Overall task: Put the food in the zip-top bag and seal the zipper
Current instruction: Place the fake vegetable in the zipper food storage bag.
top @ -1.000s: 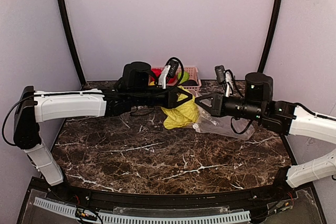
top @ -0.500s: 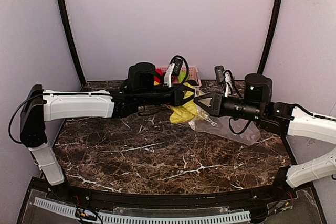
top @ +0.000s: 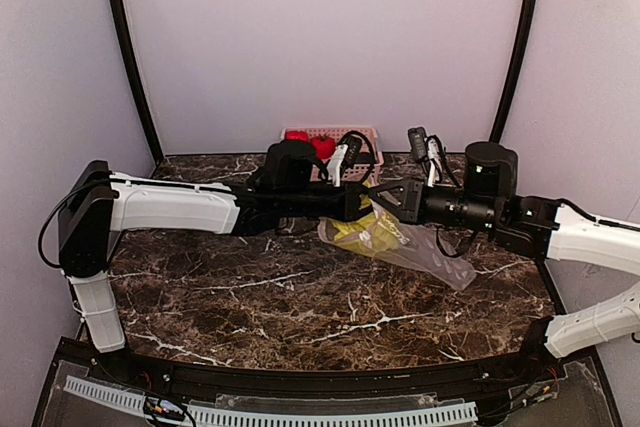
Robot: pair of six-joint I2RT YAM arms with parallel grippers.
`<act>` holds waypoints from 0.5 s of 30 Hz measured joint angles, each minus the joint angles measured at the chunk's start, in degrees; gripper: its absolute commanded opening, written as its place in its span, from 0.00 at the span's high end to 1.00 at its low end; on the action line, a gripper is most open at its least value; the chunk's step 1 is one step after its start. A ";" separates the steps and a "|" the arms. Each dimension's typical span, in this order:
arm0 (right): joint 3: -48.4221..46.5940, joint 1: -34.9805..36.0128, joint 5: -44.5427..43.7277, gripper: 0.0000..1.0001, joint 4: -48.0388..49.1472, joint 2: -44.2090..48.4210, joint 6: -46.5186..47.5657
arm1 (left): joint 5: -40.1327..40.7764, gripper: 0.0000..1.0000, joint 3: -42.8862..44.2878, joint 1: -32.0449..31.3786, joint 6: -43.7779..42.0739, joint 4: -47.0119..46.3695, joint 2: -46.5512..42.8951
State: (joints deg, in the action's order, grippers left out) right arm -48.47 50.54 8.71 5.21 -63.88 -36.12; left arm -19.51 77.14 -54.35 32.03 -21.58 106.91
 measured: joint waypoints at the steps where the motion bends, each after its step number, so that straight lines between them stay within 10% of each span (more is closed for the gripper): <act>1: 0.07 0.00 -0.26 1.00 -0.02 0.00 -0.02 | 0.04 0.92 0.17 0.00 -0.02 0.00 0.00; 5: 0.11 0.00 -2.45 1.00 -0.48 0.04 -0.22 | 0.28 0.58 0.76 0.00 -0.44 0.07 -0.13; 15: 0.81 0.02 -5.99 1.00 -2.01 1.40 -0.90 | 1.84 0.37 -3.87 0.33 -1.44 4.55 -8.57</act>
State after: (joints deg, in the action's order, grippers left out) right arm -47.66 50.57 2.72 3.20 -62.48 -37.01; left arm -17.67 73.28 -54.02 30.59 -17.04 98.35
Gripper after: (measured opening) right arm 0.005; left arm 0.600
